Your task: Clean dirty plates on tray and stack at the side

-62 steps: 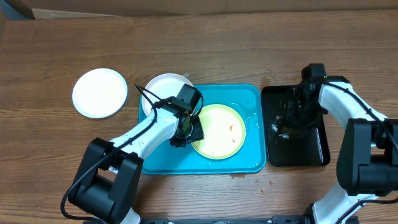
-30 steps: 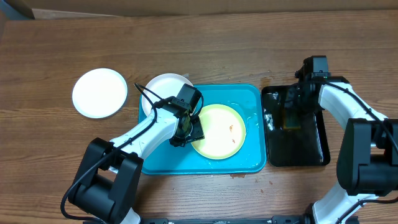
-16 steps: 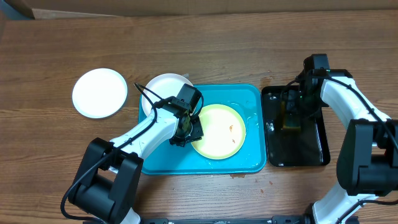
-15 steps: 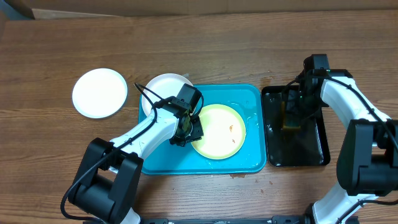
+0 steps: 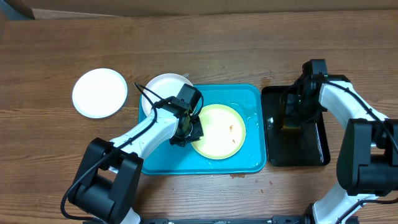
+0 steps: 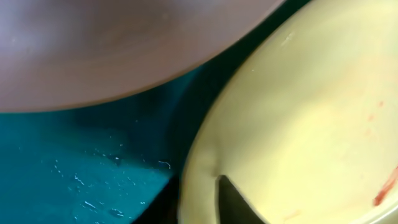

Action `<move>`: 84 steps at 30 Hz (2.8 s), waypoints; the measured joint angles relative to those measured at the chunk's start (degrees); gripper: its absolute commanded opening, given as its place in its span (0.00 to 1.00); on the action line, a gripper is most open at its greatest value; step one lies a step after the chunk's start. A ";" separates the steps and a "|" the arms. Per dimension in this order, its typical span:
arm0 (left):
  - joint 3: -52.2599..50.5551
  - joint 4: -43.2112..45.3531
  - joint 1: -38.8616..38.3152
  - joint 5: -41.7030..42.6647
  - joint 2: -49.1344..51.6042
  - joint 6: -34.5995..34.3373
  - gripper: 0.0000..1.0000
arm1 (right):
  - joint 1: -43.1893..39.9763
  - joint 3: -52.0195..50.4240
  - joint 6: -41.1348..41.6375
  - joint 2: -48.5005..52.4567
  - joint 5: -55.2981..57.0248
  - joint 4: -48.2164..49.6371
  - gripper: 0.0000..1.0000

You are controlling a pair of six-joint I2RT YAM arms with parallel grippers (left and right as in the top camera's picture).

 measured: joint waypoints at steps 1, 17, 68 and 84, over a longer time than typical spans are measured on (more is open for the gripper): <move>0.00 0.00 0.00 0.07 0.00 0.11 0.09 | 0.02 0.02 -0.04 0.00 -0.02 0.11 0.38; 0.00 0.07 0.00 0.13 0.00 0.87 0.04 | 0.72 -0.79 -0.09 0.00 0.11 2.58 0.27; 0.00 0.35 0.04 0.31 0.00 0.90 0.04 | 0.72 2.03 -0.07 0.00 2.01 -1.99 0.58; 0.00 0.37 0.04 0.28 0.00 1.20 0.20 | 0.72 1.51 0.20 0.00 2.10 -3.26 0.04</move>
